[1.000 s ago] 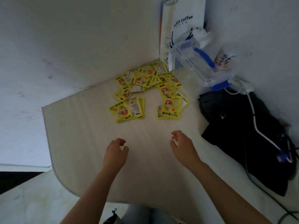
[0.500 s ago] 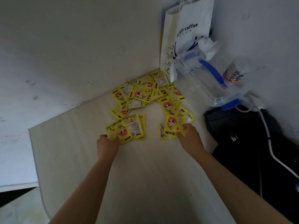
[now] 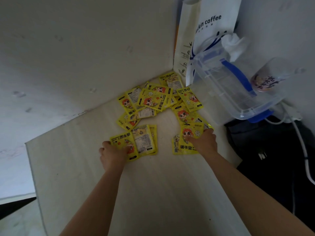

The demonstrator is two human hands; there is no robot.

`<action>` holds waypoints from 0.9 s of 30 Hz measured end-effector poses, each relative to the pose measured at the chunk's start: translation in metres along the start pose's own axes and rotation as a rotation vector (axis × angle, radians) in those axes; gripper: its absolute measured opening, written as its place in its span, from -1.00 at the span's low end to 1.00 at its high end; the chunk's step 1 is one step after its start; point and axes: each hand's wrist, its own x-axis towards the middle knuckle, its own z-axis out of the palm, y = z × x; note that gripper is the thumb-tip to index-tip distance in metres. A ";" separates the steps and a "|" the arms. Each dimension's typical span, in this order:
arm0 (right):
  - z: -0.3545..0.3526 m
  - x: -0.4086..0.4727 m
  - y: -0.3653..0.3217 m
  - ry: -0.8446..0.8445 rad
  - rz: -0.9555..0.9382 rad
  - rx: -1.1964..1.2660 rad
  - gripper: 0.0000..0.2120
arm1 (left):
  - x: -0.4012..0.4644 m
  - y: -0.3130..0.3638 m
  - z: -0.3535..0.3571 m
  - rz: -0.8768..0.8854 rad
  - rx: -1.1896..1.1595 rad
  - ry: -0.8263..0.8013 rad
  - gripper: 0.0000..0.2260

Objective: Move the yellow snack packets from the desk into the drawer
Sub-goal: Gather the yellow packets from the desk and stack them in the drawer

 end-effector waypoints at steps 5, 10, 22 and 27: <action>-0.005 0.002 0.011 0.002 0.001 0.077 -0.21 | 0.005 -0.007 -0.010 -0.024 -0.073 -0.020 -0.34; -0.010 -0.003 0.029 -0.024 -0.009 0.170 -0.31 | 0.000 -0.017 -0.016 -0.080 -0.141 -0.032 -0.51; -0.028 -0.009 0.054 0.017 -0.250 0.087 -0.60 | -0.019 0.014 -0.016 0.134 -0.366 -0.186 -0.64; -0.036 -0.014 0.044 -0.205 -0.464 0.043 -0.60 | -0.021 0.031 0.000 0.133 -0.305 -0.253 -0.66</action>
